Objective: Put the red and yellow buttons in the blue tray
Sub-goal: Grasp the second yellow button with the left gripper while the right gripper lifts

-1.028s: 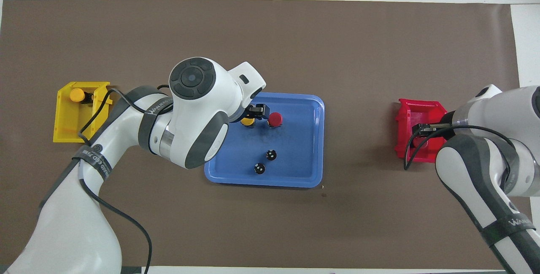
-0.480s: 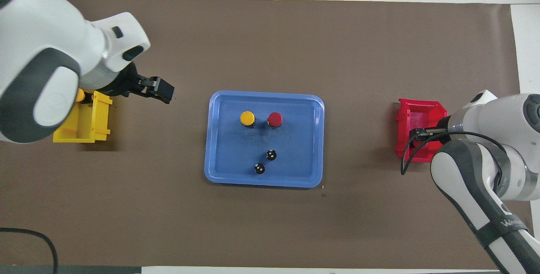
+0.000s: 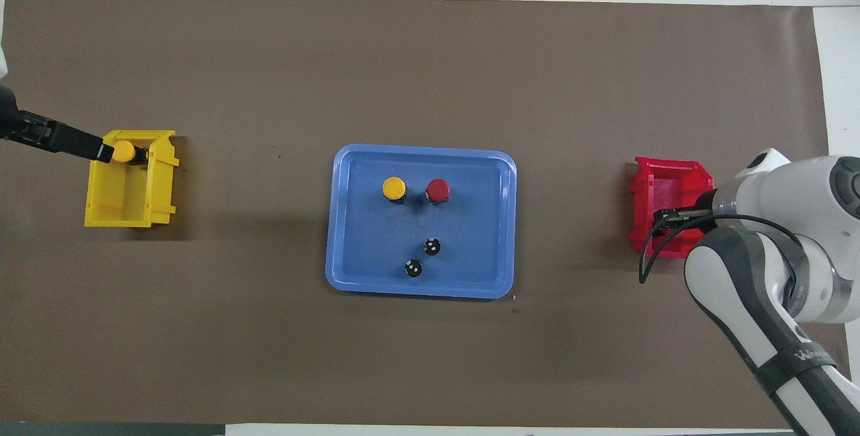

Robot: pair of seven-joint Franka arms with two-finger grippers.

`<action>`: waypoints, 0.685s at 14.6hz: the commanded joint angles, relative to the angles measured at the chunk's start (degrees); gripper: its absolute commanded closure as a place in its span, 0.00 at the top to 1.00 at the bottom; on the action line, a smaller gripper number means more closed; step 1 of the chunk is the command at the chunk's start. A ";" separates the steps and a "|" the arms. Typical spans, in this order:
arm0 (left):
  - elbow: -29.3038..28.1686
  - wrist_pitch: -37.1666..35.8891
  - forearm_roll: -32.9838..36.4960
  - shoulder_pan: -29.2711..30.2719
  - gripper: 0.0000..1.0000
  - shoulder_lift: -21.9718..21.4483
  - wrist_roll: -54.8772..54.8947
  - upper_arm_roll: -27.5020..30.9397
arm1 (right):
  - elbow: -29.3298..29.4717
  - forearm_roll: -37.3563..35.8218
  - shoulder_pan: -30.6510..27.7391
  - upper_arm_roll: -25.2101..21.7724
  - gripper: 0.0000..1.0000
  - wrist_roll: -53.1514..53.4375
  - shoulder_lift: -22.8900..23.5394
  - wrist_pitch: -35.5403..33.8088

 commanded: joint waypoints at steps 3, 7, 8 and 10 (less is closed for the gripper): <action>-7.84 11.79 3.57 1.72 1.00 -1.52 -5.06 -0.45 | -0.80 -0.81 -0.55 0.41 0.18 -1.08 -1.37 0.18; -12.24 17.42 3.57 2.16 1.00 0.24 -23.31 -0.53 | 11.30 -2.39 -0.98 0.24 0.18 -3.53 1.44 -13.76; -13.90 18.74 3.57 2.25 1.00 0.68 -24.65 -0.53 | 14.99 -3.88 -0.90 0.32 0.18 -3.62 2.05 -17.63; -16.19 22.42 3.57 2.60 1.00 1.38 -24.67 -0.53 | 21.15 -5.03 -0.37 0.50 0.18 -3.54 3.37 -23.01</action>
